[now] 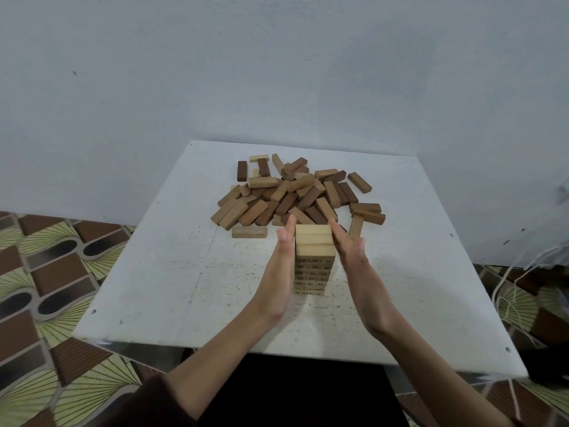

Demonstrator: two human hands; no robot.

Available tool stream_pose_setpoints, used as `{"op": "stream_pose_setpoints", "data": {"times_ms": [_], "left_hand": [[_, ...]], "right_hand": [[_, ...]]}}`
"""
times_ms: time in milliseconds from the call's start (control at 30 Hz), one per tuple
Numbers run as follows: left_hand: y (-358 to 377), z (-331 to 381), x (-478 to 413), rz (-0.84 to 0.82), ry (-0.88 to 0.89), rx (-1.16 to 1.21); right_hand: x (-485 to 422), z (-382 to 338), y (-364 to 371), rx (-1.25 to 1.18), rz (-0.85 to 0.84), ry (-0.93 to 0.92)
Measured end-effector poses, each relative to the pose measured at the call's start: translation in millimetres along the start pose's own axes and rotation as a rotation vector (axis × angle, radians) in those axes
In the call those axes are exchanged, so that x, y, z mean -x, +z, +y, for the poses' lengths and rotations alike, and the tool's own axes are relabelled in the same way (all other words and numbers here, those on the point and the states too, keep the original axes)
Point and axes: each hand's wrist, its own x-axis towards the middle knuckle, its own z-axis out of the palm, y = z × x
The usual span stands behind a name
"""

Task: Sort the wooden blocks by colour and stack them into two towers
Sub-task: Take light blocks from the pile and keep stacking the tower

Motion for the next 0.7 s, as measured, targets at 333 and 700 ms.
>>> {"op": "stream_pose_setpoints", "data": {"times_ms": [333,700], "left_hand": [[-21.4,-3.1,-13.5,0.2,-0.013,-0.112],[-121.9,-14.1,-126.9,0.543,0.03,-0.686]], "right_hand": [[-39.2,-16.9,-23.7,0.031,0.112,-0.05],[-208.4,-49.1,-9.1,0.675,-0.243,-0.197]]}}
